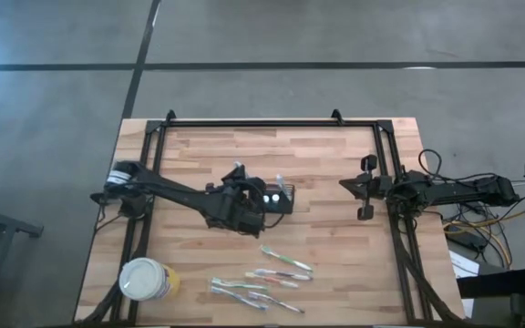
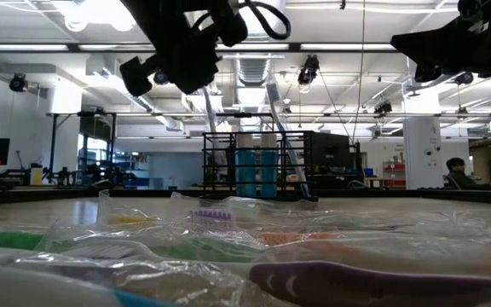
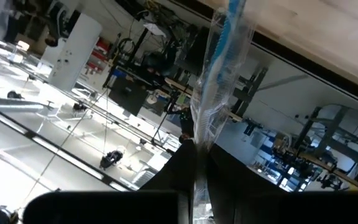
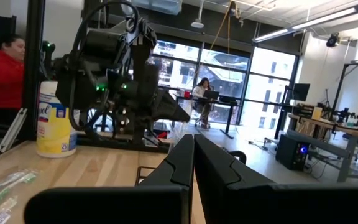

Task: Pick & Place toothbrushing station
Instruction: Put the top blue toothbrush into the wire organizer

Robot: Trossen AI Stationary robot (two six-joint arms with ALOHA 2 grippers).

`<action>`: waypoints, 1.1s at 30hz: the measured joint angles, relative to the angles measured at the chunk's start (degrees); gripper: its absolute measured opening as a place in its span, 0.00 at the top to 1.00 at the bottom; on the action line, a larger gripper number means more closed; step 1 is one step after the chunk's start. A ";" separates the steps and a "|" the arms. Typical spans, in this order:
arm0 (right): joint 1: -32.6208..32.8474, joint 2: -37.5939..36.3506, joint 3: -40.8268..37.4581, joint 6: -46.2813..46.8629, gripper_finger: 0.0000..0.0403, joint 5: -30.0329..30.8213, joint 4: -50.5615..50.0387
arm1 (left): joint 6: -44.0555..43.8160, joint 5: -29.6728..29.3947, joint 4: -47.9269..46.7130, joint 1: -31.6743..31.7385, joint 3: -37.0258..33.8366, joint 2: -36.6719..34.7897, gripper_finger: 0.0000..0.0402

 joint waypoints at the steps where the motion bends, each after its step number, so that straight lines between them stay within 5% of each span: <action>1: 0.00 0.00 0.00 0.08 0.98 0.02 0.00 | 0.36 0.00 0.11 0.00 0.00 0.34 0.93; 10: 0.00 -0.04 0.00 0.11 0.98 0.00 -0.21 | 0.94 1.79 0.54 0.00 0.00 0.42 0.90; 24: 0.00 -0.02 0.00 0.15 0.98 0.00 -0.28 | -0.39 0.62 1.90 -0.11 0.73 0.31 0.52; 33: -0.01 0.00 0.00 0.18 0.98 -0.02 -0.31 | -3.55 -0.88 1.61 -1.14 5.75 -0.06 0.44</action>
